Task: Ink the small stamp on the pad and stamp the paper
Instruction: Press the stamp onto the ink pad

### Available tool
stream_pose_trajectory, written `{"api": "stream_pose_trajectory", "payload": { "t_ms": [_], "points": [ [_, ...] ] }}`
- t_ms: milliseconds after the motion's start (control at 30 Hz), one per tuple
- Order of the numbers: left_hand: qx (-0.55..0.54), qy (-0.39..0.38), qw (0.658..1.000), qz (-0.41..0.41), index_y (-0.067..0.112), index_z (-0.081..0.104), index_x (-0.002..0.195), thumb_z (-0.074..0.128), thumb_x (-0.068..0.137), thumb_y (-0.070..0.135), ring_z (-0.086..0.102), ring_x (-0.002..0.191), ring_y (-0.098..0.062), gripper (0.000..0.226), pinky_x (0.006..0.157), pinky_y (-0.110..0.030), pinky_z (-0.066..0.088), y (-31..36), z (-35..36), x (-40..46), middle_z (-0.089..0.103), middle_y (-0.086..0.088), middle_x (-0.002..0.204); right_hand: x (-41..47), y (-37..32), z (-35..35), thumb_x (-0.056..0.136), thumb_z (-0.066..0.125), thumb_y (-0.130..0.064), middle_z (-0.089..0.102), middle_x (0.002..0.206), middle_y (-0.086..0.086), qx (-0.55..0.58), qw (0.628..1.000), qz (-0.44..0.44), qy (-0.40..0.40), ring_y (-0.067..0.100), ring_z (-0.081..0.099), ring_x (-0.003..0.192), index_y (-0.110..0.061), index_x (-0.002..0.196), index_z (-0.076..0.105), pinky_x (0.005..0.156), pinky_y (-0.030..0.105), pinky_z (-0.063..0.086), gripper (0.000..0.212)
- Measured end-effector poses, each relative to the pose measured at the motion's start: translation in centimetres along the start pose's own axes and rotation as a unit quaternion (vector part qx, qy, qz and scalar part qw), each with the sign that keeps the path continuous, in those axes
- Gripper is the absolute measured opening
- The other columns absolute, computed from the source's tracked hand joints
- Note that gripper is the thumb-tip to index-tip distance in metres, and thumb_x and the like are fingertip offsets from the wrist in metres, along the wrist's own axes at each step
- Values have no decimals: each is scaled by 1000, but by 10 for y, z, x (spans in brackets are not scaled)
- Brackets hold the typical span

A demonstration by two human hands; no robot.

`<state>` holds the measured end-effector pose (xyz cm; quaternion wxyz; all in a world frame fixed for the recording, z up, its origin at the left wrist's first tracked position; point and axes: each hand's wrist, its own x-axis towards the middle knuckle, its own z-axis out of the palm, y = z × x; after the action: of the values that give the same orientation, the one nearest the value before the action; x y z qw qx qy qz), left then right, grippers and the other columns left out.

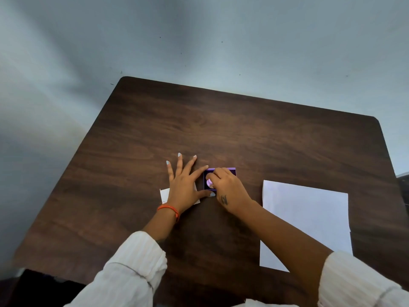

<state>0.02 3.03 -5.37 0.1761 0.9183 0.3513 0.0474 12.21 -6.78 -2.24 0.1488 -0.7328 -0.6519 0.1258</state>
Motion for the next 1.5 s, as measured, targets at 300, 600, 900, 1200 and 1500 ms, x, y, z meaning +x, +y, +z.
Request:
{"api": "stream_pose_trajectory", "payload": {
  "t_ms": [300,600,900,1200,1500],
  "points": [
    [8,-5,1000,3,38,35,133,60,67,65,-14,141,-29,76,104,-52,-26,1,-3,-1,18,-1,154,7,-2,-18,83,57,-9,63,107,18,41,998,39,-30,30,57,100,-5,104,61,85,36,43,21],
    [24,-10,1000,-8,38,32,134,58,67,67,-14,141,-30,78,104,-55,-24,1,-2,-2,17,-2,155,9,-9,-18,78,66,-9,60,112,16,29,997,60,-28,28,54,105,-5,112,56,88,34,45,36],
    [5,-4,1000,5,37,33,134,59,67,64,-14,141,-28,77,105,-54,-24,-1,0,0,18,-2,155,10,-7,-6,72,72,-11,59,117,16,-16,999,28,-13,28,53,109,-4,115,52,91,37,45,48],
    [22,-10,1000,3,38,32,135,58,68,65,-15,141,-29,76,104,-54,-25,1,-3,-1,16,-2,155,10,-5,-14,77,68,-11,63,109,16,16,999,34,-10,28,57,101,-5,106,58,85,34,46,32],
    [35,-16,999,-12,38,29,136,59,71,62,-16,141,-31,76,104,-55,-24,6,-8,-3,13,-3,156,0,-14,-12,78,65,-5,60,121,16,24,997,64,-26,28,53,114,-6,115,56,98,35,42,38]
  ]
}}
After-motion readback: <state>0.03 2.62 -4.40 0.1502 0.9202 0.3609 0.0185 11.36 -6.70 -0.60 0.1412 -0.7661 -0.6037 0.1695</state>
